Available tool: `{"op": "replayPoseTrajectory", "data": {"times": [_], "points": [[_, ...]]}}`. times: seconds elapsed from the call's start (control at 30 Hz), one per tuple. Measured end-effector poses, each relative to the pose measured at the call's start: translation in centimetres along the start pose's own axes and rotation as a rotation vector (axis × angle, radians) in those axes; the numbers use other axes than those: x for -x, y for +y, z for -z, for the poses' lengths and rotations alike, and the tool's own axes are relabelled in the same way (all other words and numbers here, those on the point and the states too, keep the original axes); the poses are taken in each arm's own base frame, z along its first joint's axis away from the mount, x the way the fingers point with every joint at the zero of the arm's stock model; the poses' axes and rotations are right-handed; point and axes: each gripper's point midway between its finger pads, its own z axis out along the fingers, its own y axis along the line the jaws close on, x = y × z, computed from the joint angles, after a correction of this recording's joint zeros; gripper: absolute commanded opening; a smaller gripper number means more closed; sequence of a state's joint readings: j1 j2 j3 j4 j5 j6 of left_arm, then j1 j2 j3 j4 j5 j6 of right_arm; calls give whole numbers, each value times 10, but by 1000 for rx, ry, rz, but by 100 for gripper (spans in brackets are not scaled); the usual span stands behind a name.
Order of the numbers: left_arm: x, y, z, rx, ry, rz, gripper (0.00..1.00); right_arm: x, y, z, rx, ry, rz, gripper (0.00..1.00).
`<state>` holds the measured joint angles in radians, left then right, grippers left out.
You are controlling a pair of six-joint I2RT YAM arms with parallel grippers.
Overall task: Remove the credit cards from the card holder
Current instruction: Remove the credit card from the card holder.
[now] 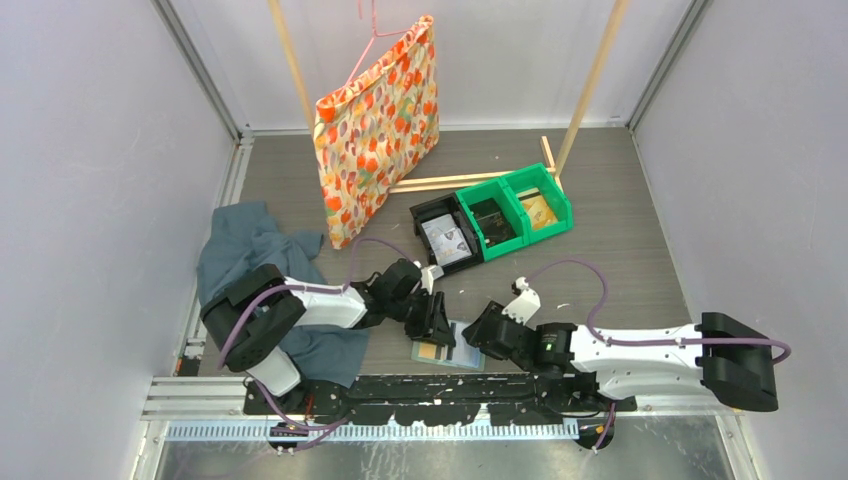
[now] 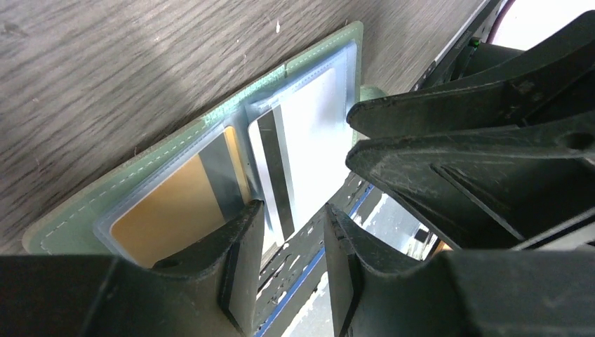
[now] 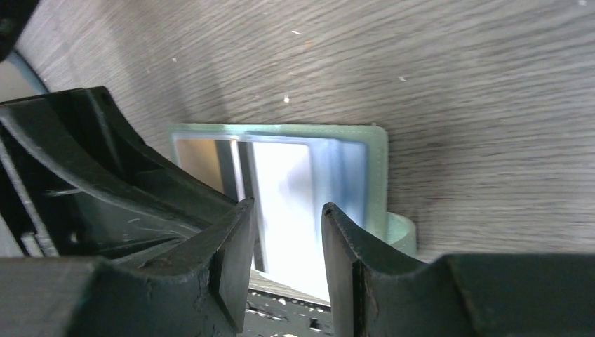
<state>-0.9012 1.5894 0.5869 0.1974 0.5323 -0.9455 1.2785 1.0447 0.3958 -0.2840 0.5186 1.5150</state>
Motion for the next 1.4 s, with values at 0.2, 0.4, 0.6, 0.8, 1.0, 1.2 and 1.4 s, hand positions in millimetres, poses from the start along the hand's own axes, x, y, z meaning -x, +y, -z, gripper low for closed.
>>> {"op": "replayPoseTrajectory", "data": {"times": [0.2, 0.4, 0.6, 0.8, 1.0, 1.2, 1.4], "points": [[2, -1, -2, -5, -5, 10, 39, 0, -9, 0, -2, 0, -9, 43], [3, -1, -3, -9, -10, 13, 39, 0, -7, 0, 9, 1, -11, 43], [4, -1, -5, -10, -14, 15, 38, -1, -1, 0, 28, 5, -21, 43], [6, -2, -5, -15, -18, 15, 37, -7, -3, -6, 13, 16, -13, 43], [6, -2, -5, -13, -21, 25, 36, -8, -2, -9, 13, 16, -15, 42], [6, -2, -5, -13, -21, 28, 35, -9, -1, -10, 15, 16, -19, 42], [6, -1, -6, -12, -20, 30, 22, -9, -2, -10, 14, 15, -23, 42]]}}
